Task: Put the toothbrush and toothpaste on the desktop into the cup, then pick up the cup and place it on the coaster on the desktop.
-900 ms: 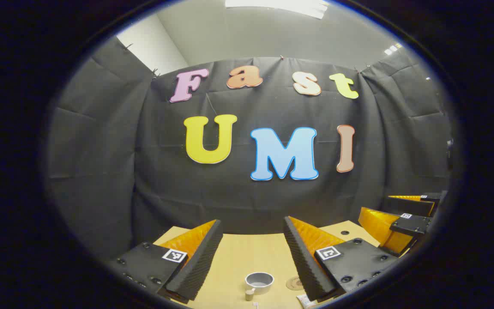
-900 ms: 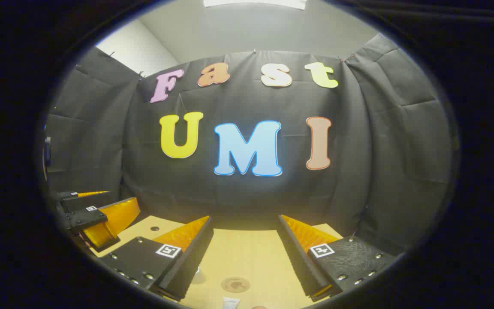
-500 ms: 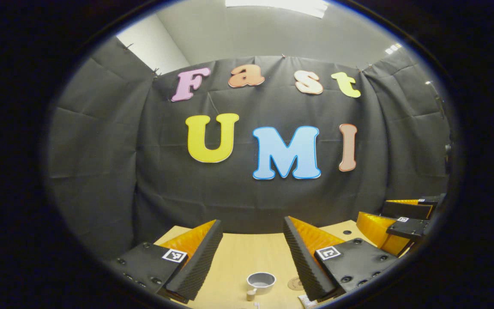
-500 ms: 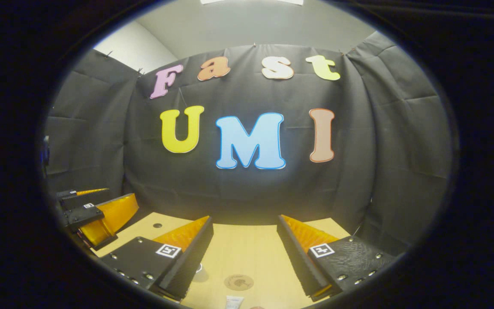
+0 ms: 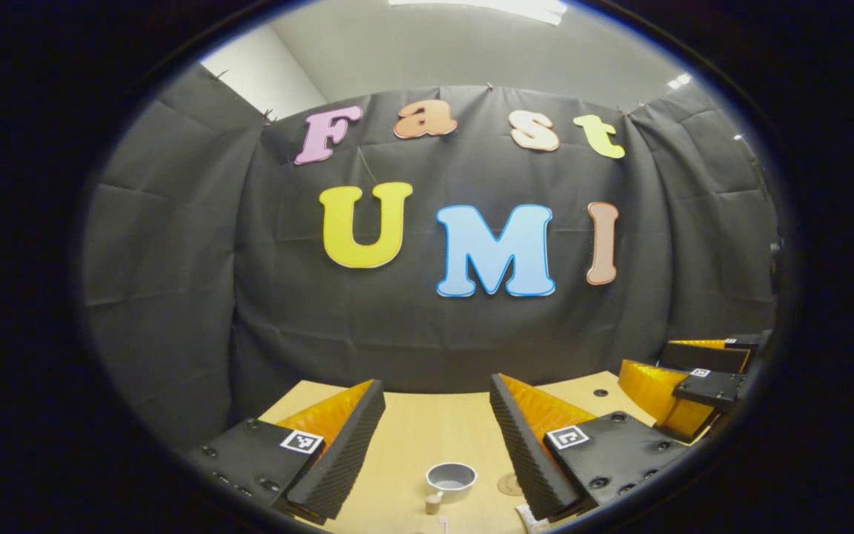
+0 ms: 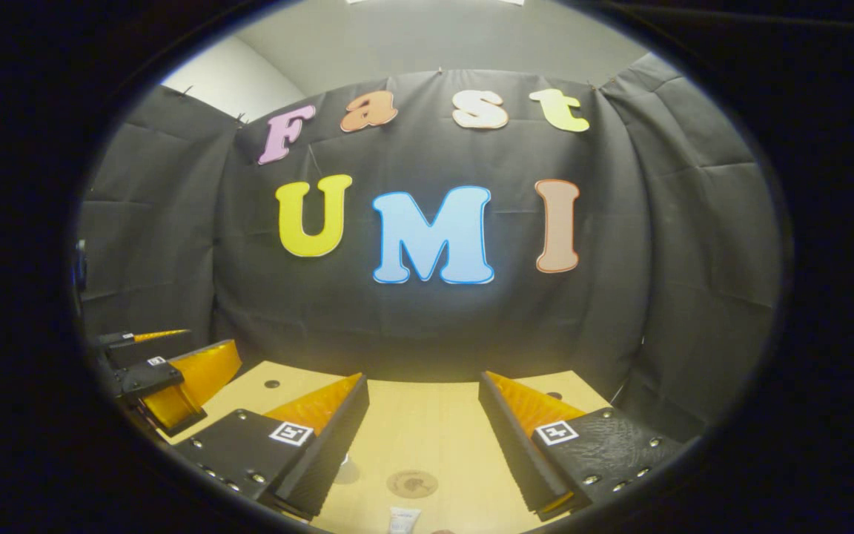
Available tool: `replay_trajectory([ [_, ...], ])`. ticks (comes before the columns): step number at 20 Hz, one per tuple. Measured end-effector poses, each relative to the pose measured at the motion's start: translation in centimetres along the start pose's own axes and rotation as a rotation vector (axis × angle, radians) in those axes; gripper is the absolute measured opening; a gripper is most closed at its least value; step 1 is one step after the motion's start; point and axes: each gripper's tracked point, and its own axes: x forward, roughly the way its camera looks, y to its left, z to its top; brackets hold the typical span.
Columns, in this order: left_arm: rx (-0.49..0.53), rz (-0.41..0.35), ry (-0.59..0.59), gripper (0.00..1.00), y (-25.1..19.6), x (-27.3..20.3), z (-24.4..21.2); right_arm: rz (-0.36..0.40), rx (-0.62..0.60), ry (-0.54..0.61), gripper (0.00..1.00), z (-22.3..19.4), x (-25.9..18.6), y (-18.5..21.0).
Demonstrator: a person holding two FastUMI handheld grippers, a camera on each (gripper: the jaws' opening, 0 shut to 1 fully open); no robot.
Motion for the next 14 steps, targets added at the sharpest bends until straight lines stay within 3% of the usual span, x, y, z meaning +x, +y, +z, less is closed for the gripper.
replay_trajectory([
  [7, -0.014, -0.01, 0.11, 0.87, -0.1, 0.3, -3.7, 0.012, 0.008, 0.077, 0.93, -2.3, 0.5, 0.4],
  [8, -0.023, -0.009, 0.133, 1.0, 0.1, 0.4, -4.4, 0.013, 0.009, 0.098, 0.93, -2.9, 0.6, 0.6],
  [12, -0.021, -0.014, 0.211, 1.0, 0.2, 0.5, -7.7, 0.014, 0.021, 0.18, 0.94, -5.5, 1.1, 0.5],
  [13, -0.022, -0.017, 0.233, 0.94, 0.2, 0.5, -8.7, 0.015, 0.025, 0.202, 0.93, -6.2, 1.2, 0.5],
  [14, -0.023, -0.019, 0.258, 0.94, 0.2, 0.5, -9.8, 0.014, 0.026, 0.231, 0.94, -7.3, 1.2, 0.6],
])
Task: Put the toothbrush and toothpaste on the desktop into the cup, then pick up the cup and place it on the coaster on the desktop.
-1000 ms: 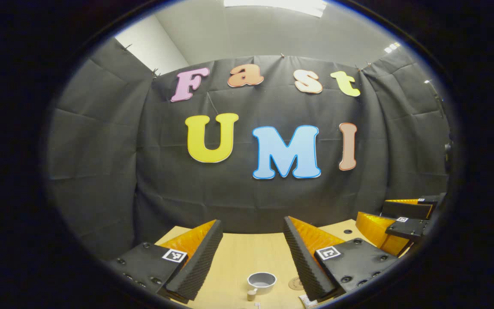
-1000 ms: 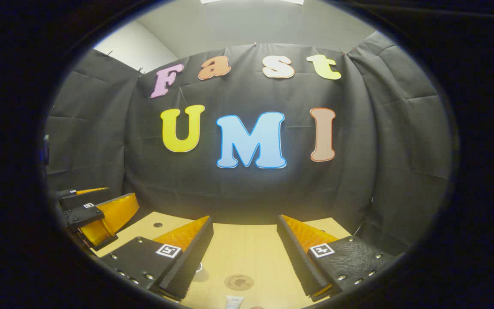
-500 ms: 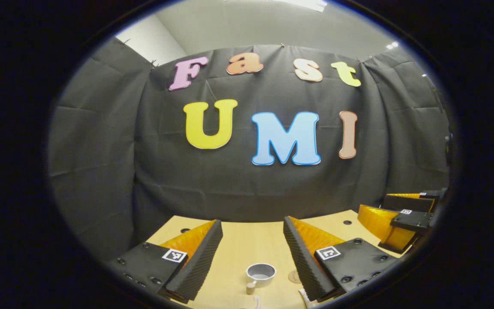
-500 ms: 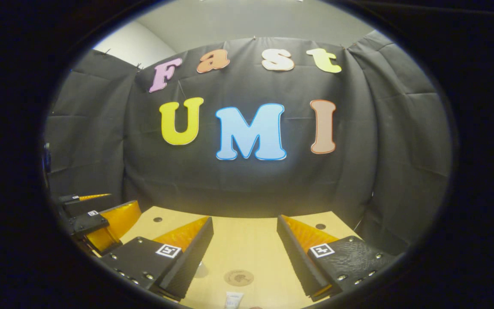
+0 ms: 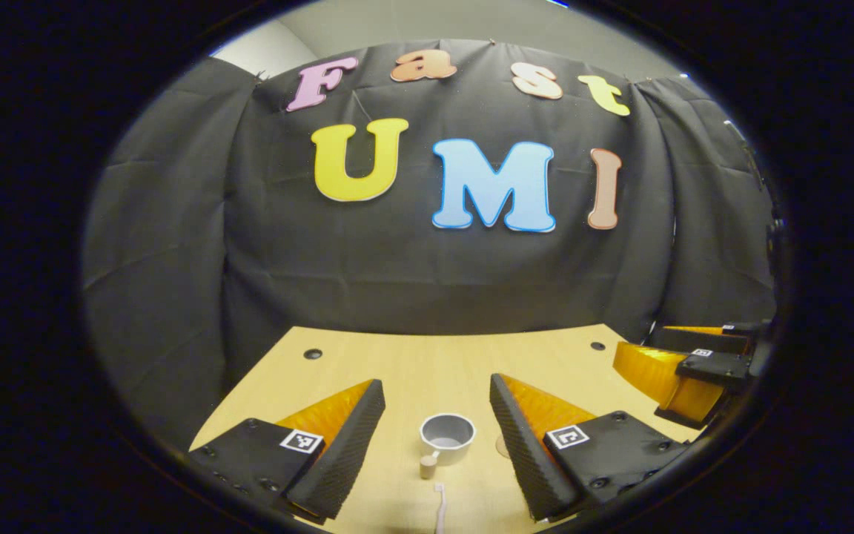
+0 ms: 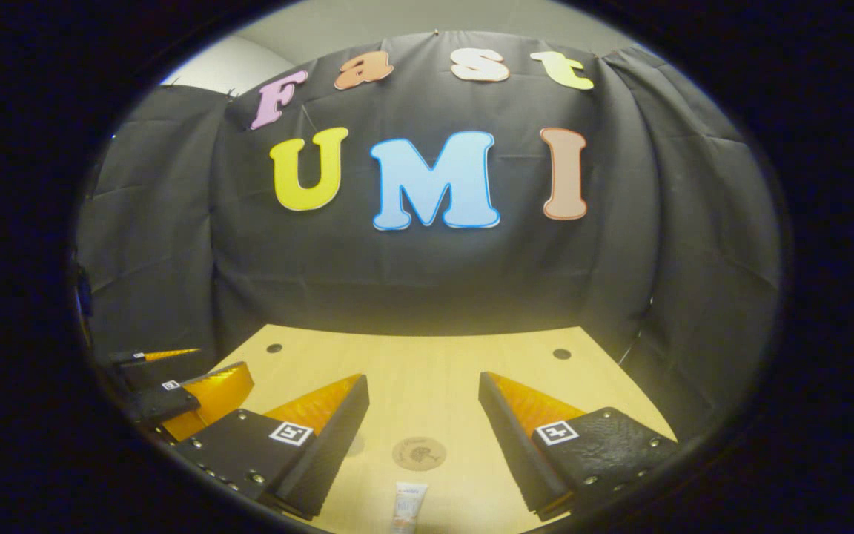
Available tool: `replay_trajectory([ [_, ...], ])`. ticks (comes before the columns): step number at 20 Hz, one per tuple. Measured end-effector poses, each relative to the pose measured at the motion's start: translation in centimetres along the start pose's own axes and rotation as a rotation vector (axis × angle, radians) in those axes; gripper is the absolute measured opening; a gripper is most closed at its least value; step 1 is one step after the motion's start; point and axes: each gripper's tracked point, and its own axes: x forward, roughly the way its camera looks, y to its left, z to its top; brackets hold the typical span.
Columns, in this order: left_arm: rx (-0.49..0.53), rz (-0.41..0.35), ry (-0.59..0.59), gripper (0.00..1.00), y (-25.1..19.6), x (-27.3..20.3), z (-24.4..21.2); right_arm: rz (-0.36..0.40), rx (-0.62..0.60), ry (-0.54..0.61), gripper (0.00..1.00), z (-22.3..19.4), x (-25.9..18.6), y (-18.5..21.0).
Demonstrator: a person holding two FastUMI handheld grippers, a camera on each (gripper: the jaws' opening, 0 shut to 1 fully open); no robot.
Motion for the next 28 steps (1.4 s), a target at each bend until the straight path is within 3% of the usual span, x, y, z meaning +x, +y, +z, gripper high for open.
replay_trajectory([
  [10, -0.013, -0.007, 0.288, 0.94, 0.4, 1.1, -12.6, 0.014, 0.033, 0.349, 0.94, -11.5, 1.1, 0.7],
  [12, -0.011, -0.008, 0.339, 1.0, 0.3, 1.1, -14.7, 0.012, 0.034, 0.416, 0.94, -13.7, 1.3, 0.9],
  [16, 0.008, -0.017, 0.443, 0.94, 0.0, 0.4, -19.2, 0.026, 0.039, 0.546, 0.95, -18.4, 0.5, 1.0],
  [17, 0.013, -0.02, 0.471, 1.0, -0.1, 0.2, -20.3, 0.028, 0.041, 0.574, 0.97, -19.3, 0.3, 1.0],
  [20, 0.024, -0.019, 0.571, 0.94, -0.1, -0.5, -24.2, 0.03, 0.036, 0.659, 0.96, -22.6, -0.2, 1.2],
  [28, 0.034, -0.001, 0.724, 0.96, 0.8, -1.4, -30.5, 0.027, 0.03, 0.819, 0.98, -28.7, -1.1, 1.7],
])
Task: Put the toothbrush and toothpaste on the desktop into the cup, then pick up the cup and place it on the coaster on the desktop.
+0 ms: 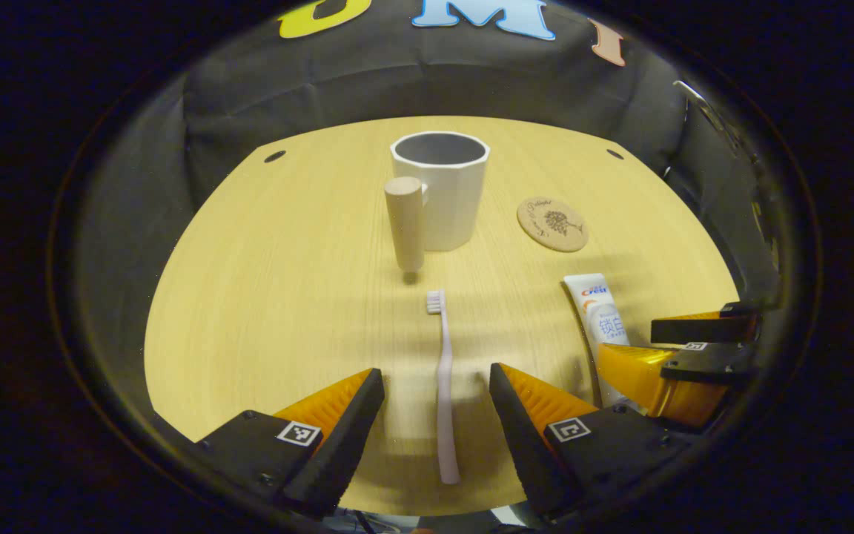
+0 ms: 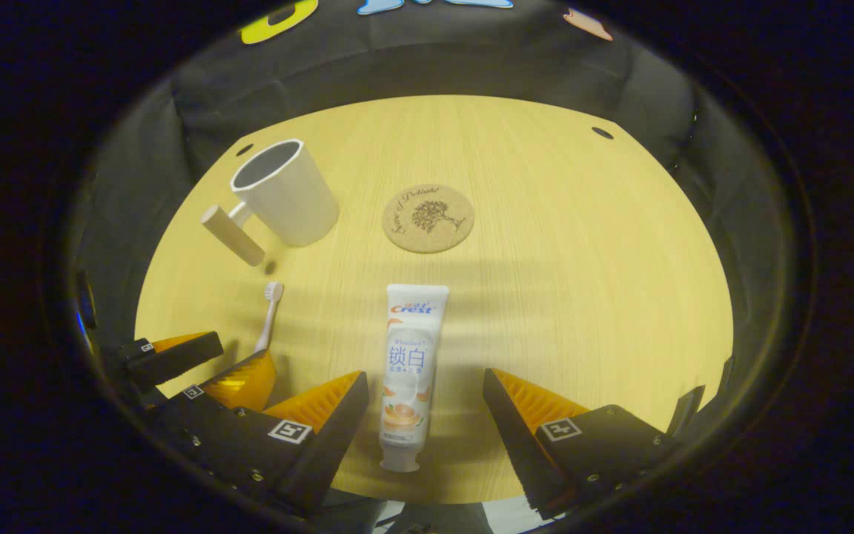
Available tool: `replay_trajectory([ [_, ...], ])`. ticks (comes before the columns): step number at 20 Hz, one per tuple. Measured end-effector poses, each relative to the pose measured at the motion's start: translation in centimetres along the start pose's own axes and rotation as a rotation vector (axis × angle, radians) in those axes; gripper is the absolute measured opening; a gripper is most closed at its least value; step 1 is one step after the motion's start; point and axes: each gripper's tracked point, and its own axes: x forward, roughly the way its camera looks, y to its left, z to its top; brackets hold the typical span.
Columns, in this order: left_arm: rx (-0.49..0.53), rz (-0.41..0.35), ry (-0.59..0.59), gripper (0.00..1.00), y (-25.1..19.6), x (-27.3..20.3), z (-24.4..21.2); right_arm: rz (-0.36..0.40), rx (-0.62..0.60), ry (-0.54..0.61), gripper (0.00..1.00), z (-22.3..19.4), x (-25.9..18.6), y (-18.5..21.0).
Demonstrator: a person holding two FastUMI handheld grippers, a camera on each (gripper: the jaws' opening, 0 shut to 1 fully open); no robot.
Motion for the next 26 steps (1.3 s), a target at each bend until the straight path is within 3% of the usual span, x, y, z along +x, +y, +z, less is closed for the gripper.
replay_trajectory([
  [7, 0.004, 0.01, 0.033, 0.96, 0.0, 0.9, -0.9, -0.037, -0.017, 0.041, 0.95, -1.0, 1.2, -0.4],
  [8, -0.003, 0.013, 0.038, 1.0, 0.1, 1.0, -1.0, -0.046, -0.016, 0.062, 0.95, -1.3, 1.2, -0.5],
  [10, -0.008, 0.016, 0.045, 0.96, 0.1, 1.0, -0.8, -0.047, -0.02, 0.085, 0.99, -1.5, 1.4, -0.4],
  [13, 0.006, 0.009, 0.058, 1.0, 0.0, 1.2, -0.6, -0.048, -0.013, 0.127, 1.0, -1.4, 1.2, -0.4],
  [14, 0.004, 0.01, 0.066, 0.92, 0.0, 1.1, -0.6, -0.048, -0.013, 0.151, 1.0, -1.6, 1.2, -0.4],
  [15, -0.004, 0.012, 0.079, 0.99, 0.0, 1.1, -0.6, -0.049, -0.014, 0.18, 1.0, -1.5, 1.2, -0.3],
  [17, -0.016, 0.018, 0.085, 0.96, 0.2, 1.5, 0.0, -0.051, -0.024, 0.241, 0.94, -1.4, 1.2, -0.3],
  [18, -0.018, 0.017, 0.094, 0.71, 0.3, 1.7, 0.0, -0.053, -0.027, 0.269, 0.93, -1.5, 1.3, -0.1],
  [19, -0.019, 0.017, 0.114, 0.63, 0.2, 1.7, 0.1, -0.052, -0.03, 0.286, 0.87, -1.4, 1.4, -0.3],
  [20, -0.014, 0.016, 0.131, 0.55, 0.2, 1.7, 0.0, -0.054, -0.029, 0.303, 0.87, -1.2, 1.2, -0.3],
  [21, -0.007, 0.015, 0.12, 0.62, 0.1, 1.6, 0.6, -0.06, -0.015, 0.312, 0.83, -1.3, 1.2, -0.3],
  [22, -0.016, 0.025, 0.115, 0.41, 0.2, 1.8, 0.6, -0.061, 0.001, 0.317, 0.72, -1.2, 1.4, -0.3],
  [23, -0.014, 0.028, 0.122, 0.2, 0.2, 1.8, 0.7, -0.056, -0.012, 0.32, 0.54, -1.1, 1.1, -0.2],
  [24, -0.003, 0.027, 0.134, 0.15, 0.3, 1.9, 0.6, -0.053, -0.032, 0.315, 0.54, -1.1, 1.1, -0.4],
  [26, 0.002, 0.025, 0.136, 0.14, 0.2, 2.1, 0.7, -0.047, -0.036, 0.304, 0.25, -1.1, 1.1, -0.2],
])
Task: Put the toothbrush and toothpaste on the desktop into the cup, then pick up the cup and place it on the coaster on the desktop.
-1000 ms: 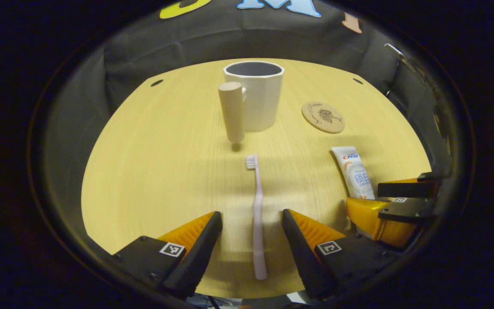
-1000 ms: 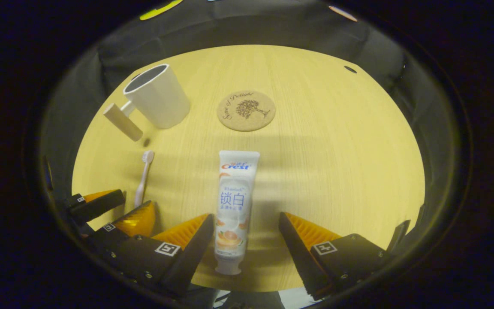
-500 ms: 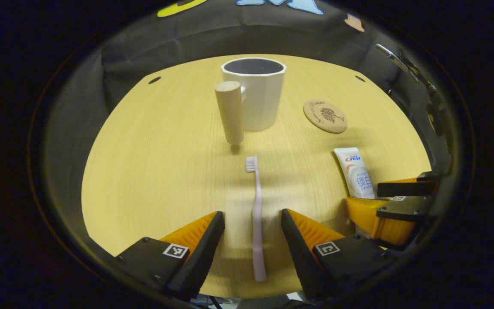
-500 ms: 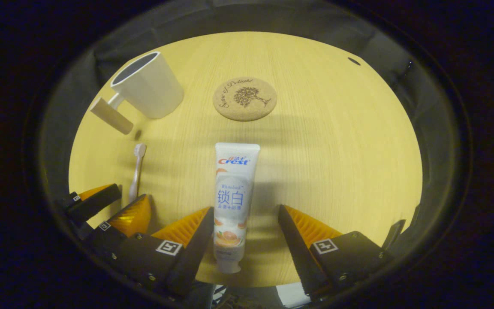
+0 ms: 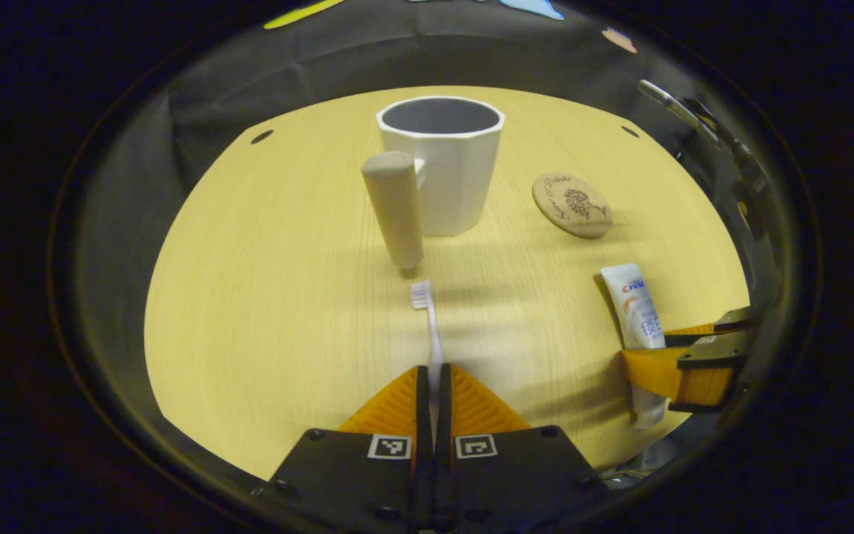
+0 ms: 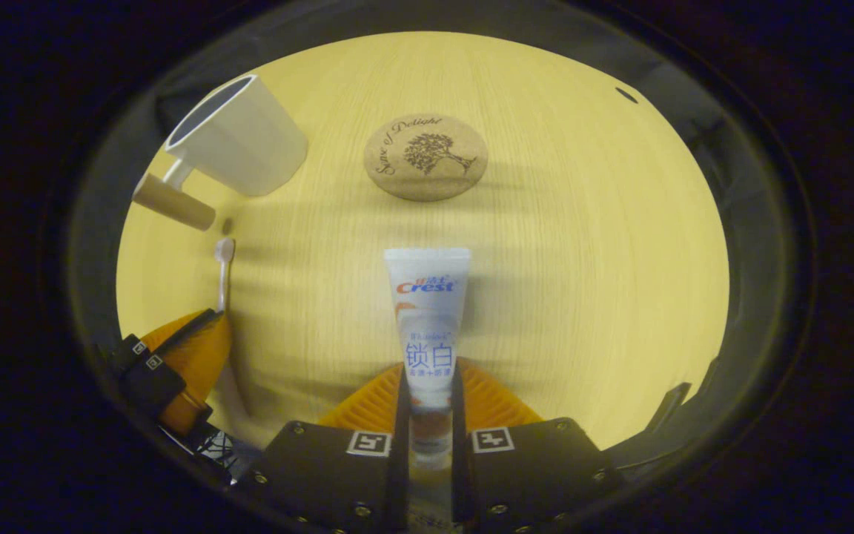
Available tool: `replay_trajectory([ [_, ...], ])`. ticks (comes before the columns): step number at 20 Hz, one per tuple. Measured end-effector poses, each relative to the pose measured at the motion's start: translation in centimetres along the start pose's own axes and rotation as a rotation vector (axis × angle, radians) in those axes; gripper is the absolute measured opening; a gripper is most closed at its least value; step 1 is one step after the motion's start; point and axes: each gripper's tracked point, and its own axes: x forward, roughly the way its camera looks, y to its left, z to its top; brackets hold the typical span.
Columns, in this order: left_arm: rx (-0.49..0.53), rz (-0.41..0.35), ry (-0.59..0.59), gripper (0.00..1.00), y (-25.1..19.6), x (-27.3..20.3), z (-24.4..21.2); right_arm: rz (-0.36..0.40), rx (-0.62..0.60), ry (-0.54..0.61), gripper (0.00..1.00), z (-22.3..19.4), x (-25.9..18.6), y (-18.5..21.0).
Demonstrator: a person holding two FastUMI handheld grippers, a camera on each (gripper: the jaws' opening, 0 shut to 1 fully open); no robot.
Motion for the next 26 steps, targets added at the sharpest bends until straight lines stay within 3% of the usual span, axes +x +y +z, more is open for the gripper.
replay_trajectory([
  [1, 0.005, -0.003, -0.005, 0.08, 0.1, -0.1, 0.3, 0.005, -0.003, -0.019, 0.25, 0.3, -0.3, -0.1],
  [2, 0.004, -0.005, 0.007, 0.07, -0.1, -0.1, 0.0, 0.013, 0.011, -0.005, 0.13, -0.1, 0.1, 0.0],
  [3, 0.005, -0.007, 0.007, 0.07, 0.0, -0.2, 0.2, 0.02, 0.023, -0.027, 0.13, 0.4, -0.1, 0.0],
  [4, -0.001, -0.008, 0.004, 0.13, 0.0, -0.1, 0.2, 0.033, 0.036, -0.026, 0.12, 0.2, 0.1, 0.0],
  [5, -0.001, -0.011, -0.002, 0.07, -0.1, -0.2, 0.2, 0.043, 0.053, -0.036, 0.07, 0.4, -0.1, 0.0],
  [10, -0.007, -0.053, -0.027, 0.07, -0.7, -1.0, 0.8, 0.089, 0.091, -0.013, 0.07, 0.4, 0.0, -0.1],
  [16, -0.05, -0.109, -0.085, 0.07, -1.6, -5.3, 3.8, 0.088, 0.078, -0.015, 0.07, 0.3, 0.0, -0.1],
  [26, -0.061, -0.171, -0.237, 0.07, -2.4, -11.9, 11.6, 0.109, 0.077, -0.013, 0.07, 0.4, -0.1, -0.2],
])
